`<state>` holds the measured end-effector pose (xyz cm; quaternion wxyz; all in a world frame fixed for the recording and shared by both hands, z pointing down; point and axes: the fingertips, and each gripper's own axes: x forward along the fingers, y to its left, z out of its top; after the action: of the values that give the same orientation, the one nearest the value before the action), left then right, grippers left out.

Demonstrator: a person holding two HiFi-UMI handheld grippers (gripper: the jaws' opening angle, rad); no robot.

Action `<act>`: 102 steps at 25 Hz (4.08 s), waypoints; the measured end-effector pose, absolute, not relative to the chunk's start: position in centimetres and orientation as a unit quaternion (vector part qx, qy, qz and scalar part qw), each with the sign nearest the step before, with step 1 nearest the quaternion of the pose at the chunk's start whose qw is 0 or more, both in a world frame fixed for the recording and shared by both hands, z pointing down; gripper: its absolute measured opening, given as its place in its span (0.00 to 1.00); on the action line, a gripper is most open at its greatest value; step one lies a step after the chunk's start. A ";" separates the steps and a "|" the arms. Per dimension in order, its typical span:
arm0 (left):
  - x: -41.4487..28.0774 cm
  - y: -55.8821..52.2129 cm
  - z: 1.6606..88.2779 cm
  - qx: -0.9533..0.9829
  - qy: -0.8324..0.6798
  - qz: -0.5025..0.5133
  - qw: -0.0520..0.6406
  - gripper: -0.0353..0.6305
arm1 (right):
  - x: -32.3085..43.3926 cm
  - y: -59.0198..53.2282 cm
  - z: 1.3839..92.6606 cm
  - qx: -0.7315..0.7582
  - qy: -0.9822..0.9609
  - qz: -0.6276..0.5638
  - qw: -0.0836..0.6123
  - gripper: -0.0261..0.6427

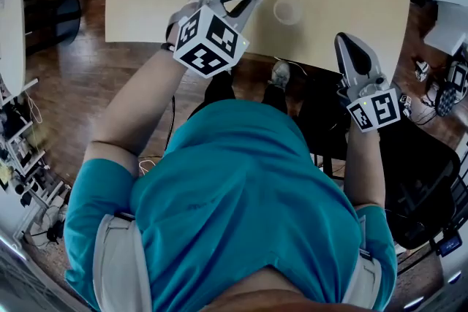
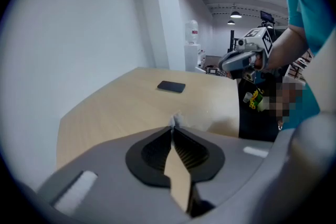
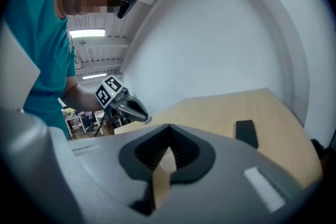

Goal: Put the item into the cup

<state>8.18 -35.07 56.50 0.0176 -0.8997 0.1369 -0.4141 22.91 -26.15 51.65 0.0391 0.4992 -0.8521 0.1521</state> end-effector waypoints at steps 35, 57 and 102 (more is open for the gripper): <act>15.3 -30.9 59.8 -0.887 0.061 -0.454 0.064 0.20 | 22.6 -24.8 51.7 0.479 -0.866 0.143 0.029 0.04; 11.2 -30.4 51.2 -0.953 0.139 -0.264 -0.054 0.06 | 23.4 -23.4 48.4 0.478 -0.869 0.128 0.026 0.04; -6.7 -7.4 34.2 -0.981 0.170 -0.088 -0.036 0.06 | 13.2 -2.0 32.7 0.511 -0.857 0.065 -0.004 0.04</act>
<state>-6.69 -7.37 34.25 -0.0365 -0.9809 0.1695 -0.0883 13.21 -2.05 32.68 -0.0044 0.5105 -0.8574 0.0645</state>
